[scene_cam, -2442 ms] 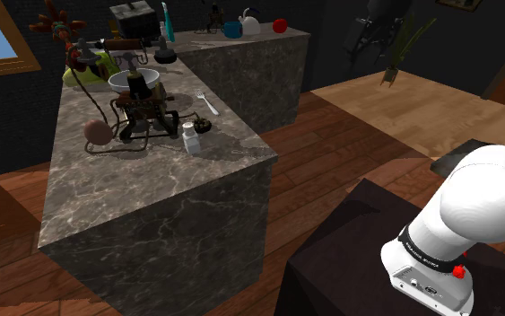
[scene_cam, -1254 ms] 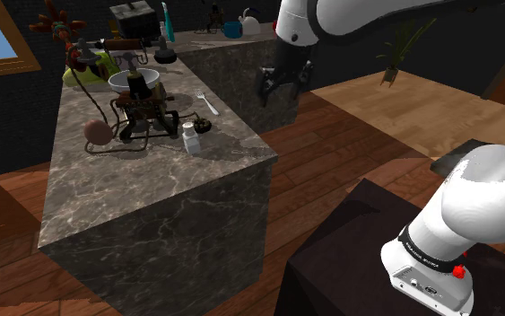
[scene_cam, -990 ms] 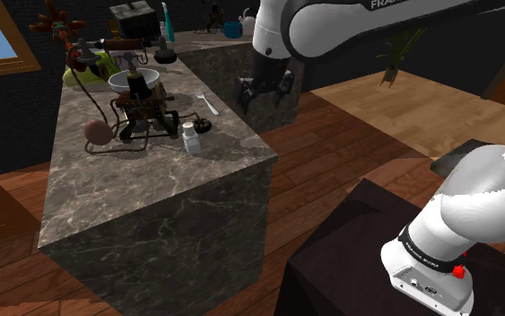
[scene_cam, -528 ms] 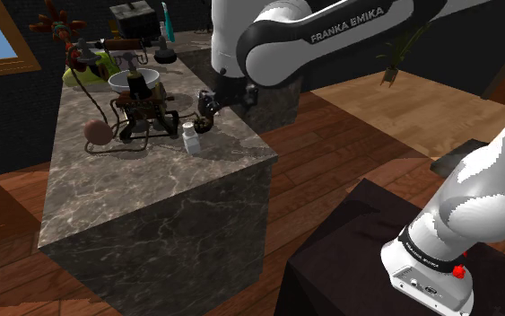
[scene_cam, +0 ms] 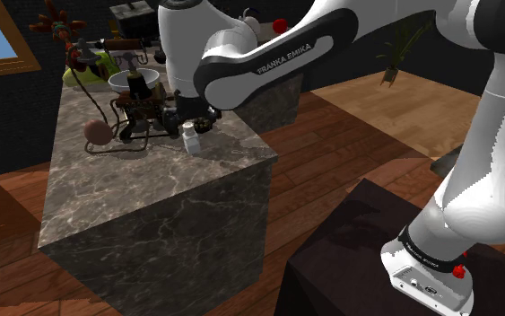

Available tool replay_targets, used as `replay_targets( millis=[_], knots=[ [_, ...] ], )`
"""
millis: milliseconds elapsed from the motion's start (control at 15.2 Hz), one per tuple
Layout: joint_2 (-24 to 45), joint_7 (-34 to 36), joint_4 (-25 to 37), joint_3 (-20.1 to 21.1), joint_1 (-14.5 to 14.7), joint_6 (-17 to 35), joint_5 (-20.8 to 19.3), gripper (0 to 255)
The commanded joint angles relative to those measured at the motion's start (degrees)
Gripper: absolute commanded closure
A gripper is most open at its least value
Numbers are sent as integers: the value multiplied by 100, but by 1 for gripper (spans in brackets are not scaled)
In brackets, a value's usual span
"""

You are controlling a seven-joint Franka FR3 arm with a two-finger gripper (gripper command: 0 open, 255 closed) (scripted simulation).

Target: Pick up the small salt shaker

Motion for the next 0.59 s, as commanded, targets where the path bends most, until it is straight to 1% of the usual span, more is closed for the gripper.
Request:
replay_targets(
  millis=[0, 462, 528],
  knots=[
    [262, 199, 249, -30, 127, -47, -209, 0],
    [481, 469, -39, -128, 176, 393, -477, 0],
    [481, 468, -39, -128, 176, 393, -477, 0]
  ],
)
